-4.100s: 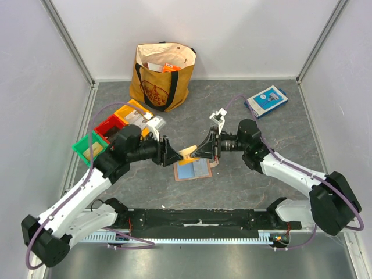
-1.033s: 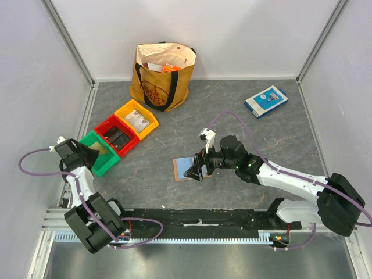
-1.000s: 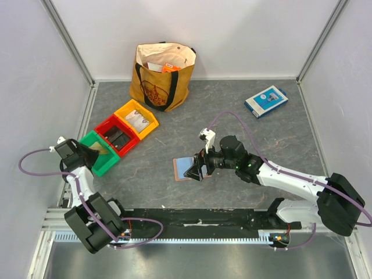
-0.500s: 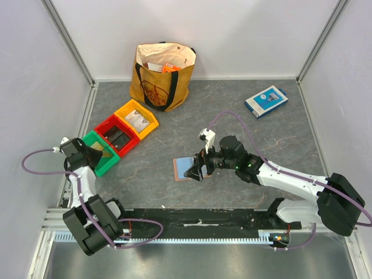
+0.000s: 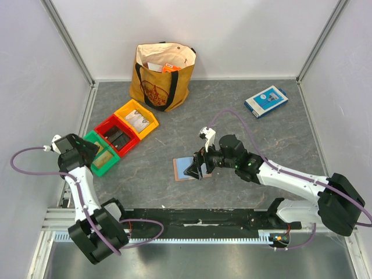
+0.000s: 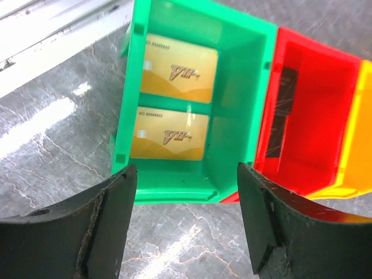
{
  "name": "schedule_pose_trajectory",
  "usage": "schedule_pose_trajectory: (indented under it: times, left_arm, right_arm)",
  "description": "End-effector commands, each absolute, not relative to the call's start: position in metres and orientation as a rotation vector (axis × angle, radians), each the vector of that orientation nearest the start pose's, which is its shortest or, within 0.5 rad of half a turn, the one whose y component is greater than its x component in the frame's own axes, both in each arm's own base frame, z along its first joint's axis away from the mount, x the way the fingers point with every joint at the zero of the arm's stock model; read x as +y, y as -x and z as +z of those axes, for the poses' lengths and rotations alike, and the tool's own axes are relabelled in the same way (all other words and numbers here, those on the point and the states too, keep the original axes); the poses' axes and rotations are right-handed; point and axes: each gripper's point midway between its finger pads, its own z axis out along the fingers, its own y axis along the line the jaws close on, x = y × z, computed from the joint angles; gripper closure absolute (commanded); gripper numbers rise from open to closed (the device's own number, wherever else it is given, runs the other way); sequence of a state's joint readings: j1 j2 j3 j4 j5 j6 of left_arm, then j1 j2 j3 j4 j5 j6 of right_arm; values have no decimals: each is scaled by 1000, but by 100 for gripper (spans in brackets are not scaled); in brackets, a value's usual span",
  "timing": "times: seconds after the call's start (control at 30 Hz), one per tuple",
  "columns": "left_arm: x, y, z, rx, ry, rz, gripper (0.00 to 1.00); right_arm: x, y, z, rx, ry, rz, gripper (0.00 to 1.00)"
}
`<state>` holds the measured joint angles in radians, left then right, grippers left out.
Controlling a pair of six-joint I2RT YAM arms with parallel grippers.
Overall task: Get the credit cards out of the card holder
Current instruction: Place the credit card in the storage box.
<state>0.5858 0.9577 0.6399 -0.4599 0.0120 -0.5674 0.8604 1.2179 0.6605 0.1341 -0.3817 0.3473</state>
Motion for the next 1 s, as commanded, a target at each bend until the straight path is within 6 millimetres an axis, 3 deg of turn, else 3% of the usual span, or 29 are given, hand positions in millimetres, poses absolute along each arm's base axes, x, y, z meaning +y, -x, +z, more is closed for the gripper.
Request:
schedule_pose_trajectory:
  times: [0.0,0.13,0.33,0.5,0.63,0.77,0.97]
  left_arm:
    - [134,-234,153,1934,1207,61,24]
    - [100,-244,188,1923,1072,-77,23]
    - [26,-255,222,1956,806,-304,24]
    - [-39,-251,240,1952,570,-550,25]
    - [-83,-243,239,1958,431,-729,28]
    - [-122,-235,230,1956,313,-899,29]
    - [-178,-227,196,2042,152,-1001,30]
  right_arm:
    - [324,-196,172,1970,738,1029,2]
    - [312,-210,162,2044,660,915,2]
    - [293,-218,146,2148,551,806,2]
    - [275,-222,131,2222,487,701,3]
    - [266,-225,118,2276,432,649,5]
    - [272,-226,110,2320,409,655,11]
    - [280,-232,100,2374,368,643,22]
